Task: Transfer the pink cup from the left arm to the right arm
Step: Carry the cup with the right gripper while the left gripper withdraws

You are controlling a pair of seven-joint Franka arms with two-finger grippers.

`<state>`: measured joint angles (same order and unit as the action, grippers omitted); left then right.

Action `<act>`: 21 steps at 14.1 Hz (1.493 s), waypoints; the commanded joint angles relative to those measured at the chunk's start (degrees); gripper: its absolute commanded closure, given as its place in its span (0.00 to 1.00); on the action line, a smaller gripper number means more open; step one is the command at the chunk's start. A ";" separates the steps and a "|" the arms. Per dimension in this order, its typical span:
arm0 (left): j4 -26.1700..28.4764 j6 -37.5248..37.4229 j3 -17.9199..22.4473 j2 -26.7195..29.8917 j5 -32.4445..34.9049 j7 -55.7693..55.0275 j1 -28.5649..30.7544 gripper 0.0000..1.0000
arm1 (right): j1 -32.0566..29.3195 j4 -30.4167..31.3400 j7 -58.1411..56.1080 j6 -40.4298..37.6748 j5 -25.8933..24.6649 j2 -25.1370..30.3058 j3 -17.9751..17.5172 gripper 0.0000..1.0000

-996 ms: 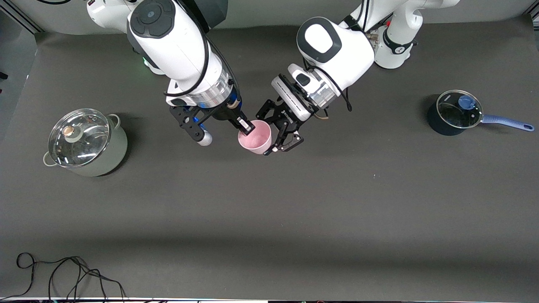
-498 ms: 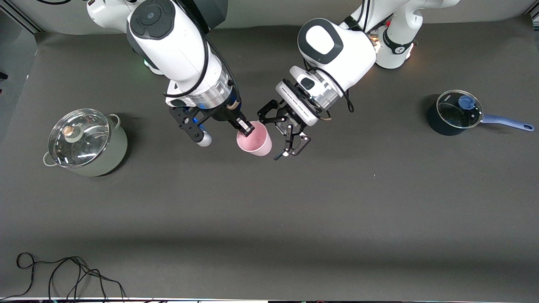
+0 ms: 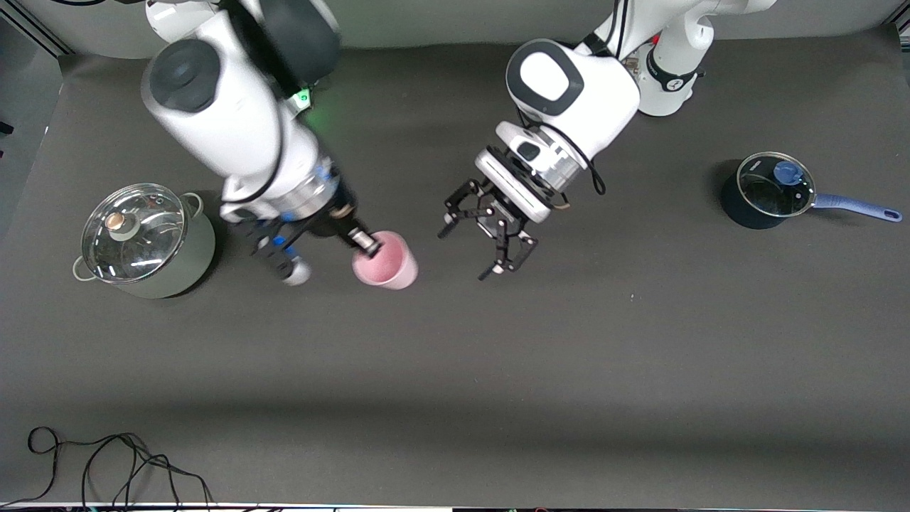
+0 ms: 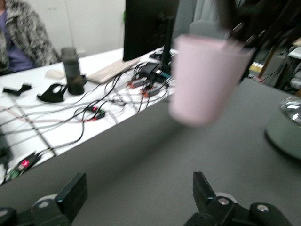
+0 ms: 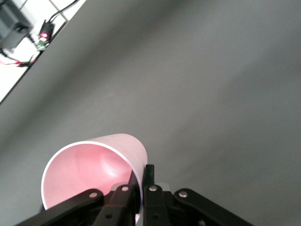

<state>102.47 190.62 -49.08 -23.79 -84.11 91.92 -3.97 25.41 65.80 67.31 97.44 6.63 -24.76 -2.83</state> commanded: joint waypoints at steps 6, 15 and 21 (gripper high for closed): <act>1.15 -14.02 2.23 -3.90 0.17 -0.52 10.12 0.00 | -16.87 6.08 -37.28 -10.95 -0.13 4.36 0.01 1.00; 5.55 -37.83 3.90 -3.55 9.53 -11.89 21.37 0.00 | -17.68 19.07 -54.83 -2.54 -3.81 5.42 7.93 1.00; 4.76 -62.33 4.87 2.16 36.77 -43.26 31.46 0.00 | -17.68 34.64 -55.00 18.64 -3.91 5.70 7.93 1.00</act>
<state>106.37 136.61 -44.32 -26.45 -53.87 58.66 23.88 7.09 94.85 13.40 110.73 3.57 -21.26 4.60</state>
